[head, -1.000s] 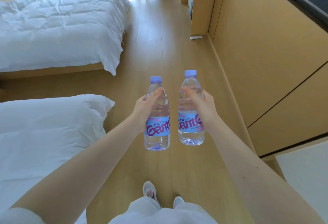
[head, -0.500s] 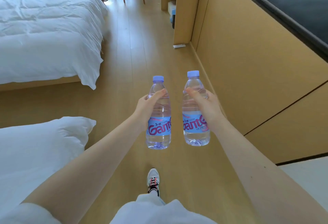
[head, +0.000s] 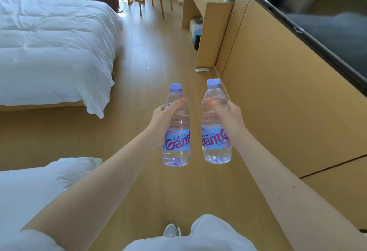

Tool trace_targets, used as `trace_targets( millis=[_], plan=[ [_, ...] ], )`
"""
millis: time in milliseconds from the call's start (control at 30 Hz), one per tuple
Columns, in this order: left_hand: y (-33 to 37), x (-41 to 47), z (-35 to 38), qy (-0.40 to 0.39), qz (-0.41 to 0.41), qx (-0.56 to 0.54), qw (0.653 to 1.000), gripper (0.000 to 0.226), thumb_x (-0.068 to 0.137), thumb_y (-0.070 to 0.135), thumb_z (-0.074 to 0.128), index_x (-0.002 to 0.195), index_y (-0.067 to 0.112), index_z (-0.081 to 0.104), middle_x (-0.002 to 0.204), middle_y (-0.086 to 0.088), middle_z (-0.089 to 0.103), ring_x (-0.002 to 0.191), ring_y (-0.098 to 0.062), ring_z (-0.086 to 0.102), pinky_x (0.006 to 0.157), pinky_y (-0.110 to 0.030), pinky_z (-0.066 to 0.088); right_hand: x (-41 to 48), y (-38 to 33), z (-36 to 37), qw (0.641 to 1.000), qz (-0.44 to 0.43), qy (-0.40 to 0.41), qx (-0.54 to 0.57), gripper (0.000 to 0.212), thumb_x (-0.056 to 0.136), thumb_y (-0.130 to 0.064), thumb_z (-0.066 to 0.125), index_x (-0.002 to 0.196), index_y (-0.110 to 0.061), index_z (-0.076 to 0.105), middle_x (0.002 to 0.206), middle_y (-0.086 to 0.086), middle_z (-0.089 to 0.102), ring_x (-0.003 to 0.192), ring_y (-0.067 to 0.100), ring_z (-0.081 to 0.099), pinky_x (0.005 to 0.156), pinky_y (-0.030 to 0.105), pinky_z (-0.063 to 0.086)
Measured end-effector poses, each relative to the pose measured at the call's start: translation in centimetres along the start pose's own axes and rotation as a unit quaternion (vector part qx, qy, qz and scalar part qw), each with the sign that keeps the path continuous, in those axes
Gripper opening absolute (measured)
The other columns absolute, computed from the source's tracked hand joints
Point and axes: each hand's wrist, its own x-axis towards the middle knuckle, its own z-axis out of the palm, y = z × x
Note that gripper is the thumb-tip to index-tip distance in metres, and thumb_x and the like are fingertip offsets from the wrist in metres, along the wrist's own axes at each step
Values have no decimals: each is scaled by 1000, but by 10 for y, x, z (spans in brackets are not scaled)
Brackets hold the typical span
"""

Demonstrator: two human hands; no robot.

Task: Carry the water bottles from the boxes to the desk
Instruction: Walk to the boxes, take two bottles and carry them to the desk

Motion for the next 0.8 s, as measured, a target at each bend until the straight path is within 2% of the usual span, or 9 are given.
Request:
trace_targets(
  millis=[133,200,300,400,500,567,667,800],
  plan=[
    [15,29,-8,19,-11,-11,1000,22,86,35,68,90,13,65,69,-4,73,55,-19,68,55,-25,55,37,-9,12,1000,5,-16,7,43,85,-33,71,113,-2,63,96,13,74,79,26,74,65,29,58],
    [21,46,-13,33,-15,-18,999,24,86,34,68,91,11,66,68,-4,73,54,-18,68,51,-24,54,58,-12,18,1000,10,-28,7,39,86,-34,70,111,-4,64,96,12,74,79,27,74,63,27,57],
    [33,77,-17,60,-19,-18,998,24,86,35,67,89,11,65,64,-3,71,50,-16,67,46,-22,52,101,-13,28,999,11,-40,21,41,85,-32,71,112,-1,63,94,13,74,77,26,73,67,32,57],
    [50,117,-15,80,-17,-7,997,28,87,37,66,96,11,63,66,-3,72,52,-17,68,47,-23,53,152,-17,36,998,11,-56,19,40,86,-30,71,110,1,64,95,14,74,76,26,73,66,33,59],
    [71,161,-7,91,-16,3,996,30,87,37,66,101,10,63,69,-5,73,55,-18,69,49,-25,55,208,-25,39,997,7,-71,15,42,81,-37,74,106,-4,64,98,13,73,82,29,73,82,48,59],
    [87,189,3,95,-19,13,995,31,87,37,66,102,10,63,72,-6,73,57,-20,70,51,-26,55,244,-34,38,997,9,-74,10,53,71,-47,77,103,-6,63,99,11,73,83,29,73,85,53,56],
    [111,232,19,96,-13,25,995,32,88,36,65,105,9,62,73,-7,73,58,-21,70,53,-27,56,298,-46,30,997,15,-79,11,60,64,-52,77,102,-8,66,95,8,74,83,28,73,85,54,56],
    [130,282,35,106,-15,39,993,37,88,37,64,111,8,61,76,-7,74,63,-22,71,57,-29,56,357,-57,22,996,16,-80,26,55,73,-44,77,105,-3,62,98,12,73,81,28,73,83,49,58]
  ],
)
